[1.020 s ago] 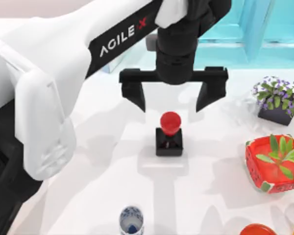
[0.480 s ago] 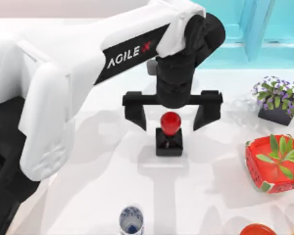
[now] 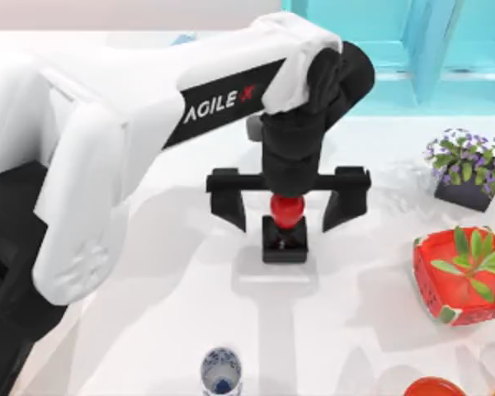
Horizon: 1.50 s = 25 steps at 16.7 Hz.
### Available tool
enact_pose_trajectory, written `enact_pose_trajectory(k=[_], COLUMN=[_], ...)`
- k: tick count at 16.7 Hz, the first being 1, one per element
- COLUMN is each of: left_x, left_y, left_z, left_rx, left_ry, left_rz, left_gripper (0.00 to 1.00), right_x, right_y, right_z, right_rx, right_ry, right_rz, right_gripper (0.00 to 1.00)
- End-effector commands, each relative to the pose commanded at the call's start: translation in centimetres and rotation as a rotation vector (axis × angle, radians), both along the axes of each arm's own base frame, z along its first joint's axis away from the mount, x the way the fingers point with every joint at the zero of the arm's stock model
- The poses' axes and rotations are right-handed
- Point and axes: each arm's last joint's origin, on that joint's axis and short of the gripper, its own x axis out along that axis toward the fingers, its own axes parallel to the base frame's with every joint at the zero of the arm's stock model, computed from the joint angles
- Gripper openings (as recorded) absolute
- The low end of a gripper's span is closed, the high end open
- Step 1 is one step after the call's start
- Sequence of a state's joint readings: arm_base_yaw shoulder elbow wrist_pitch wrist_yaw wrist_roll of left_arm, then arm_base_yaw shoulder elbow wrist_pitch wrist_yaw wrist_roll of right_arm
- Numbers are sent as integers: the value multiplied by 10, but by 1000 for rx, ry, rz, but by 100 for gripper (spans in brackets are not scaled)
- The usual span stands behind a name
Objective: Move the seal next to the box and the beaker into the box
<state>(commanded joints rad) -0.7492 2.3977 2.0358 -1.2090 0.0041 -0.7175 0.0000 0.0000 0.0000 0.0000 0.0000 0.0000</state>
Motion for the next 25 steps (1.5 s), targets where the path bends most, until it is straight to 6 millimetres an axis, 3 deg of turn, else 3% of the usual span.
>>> enact_pose_trajectory(k=[12,22,25], left_x=[0,1,4], left_y=[0,1,24], left_z=[0,1,24], left_rx=[0,1,6], left_ry=[0,1,6], left_rz=[0,-1,-5], left_gripper=[2,0,0], right_x=[0,0,0], right_y=[0,0,0], right_z=[0,0,0], right_rx=[0,0,0], right_ry=[0,0,0], right_rz=[0,0,0], right_gripper=[100,100,100])
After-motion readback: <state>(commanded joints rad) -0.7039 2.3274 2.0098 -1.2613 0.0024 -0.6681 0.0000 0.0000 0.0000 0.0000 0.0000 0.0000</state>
